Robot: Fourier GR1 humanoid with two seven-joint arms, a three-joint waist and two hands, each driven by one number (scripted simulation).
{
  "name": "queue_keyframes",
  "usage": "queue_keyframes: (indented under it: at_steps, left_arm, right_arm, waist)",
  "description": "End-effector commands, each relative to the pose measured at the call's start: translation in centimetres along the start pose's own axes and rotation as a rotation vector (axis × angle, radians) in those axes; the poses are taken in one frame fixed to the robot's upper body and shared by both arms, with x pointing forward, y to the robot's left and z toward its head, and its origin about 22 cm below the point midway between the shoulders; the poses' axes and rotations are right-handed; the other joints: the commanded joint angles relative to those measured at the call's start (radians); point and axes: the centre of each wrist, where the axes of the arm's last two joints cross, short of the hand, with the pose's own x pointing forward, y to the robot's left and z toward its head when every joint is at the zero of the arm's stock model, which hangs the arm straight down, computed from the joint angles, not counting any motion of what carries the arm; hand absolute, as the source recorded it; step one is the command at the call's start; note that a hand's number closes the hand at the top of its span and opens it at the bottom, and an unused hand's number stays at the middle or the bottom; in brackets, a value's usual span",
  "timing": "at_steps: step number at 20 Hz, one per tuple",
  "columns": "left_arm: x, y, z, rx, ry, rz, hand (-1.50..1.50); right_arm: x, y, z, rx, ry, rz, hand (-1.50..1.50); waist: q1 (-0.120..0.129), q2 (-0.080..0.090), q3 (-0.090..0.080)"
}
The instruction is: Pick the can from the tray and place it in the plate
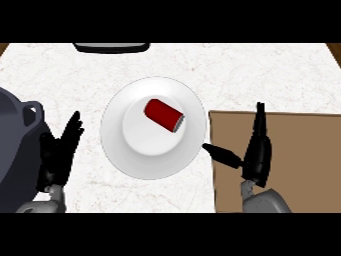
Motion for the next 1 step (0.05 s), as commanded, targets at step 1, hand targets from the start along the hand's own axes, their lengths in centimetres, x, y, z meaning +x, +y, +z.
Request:
queue_keyframes:
  at_steps: [1]
  left_arm:
    - [1.53, -1.44, 0.20, 0.017, -0.012, 0.008, 0.00]
  right_arm:
    - [-1.87, 0.50, 0.97, -0.006, 0.028, 0.040, -1.50]
  waist:
    - [0.001, 0.000, 0.000]
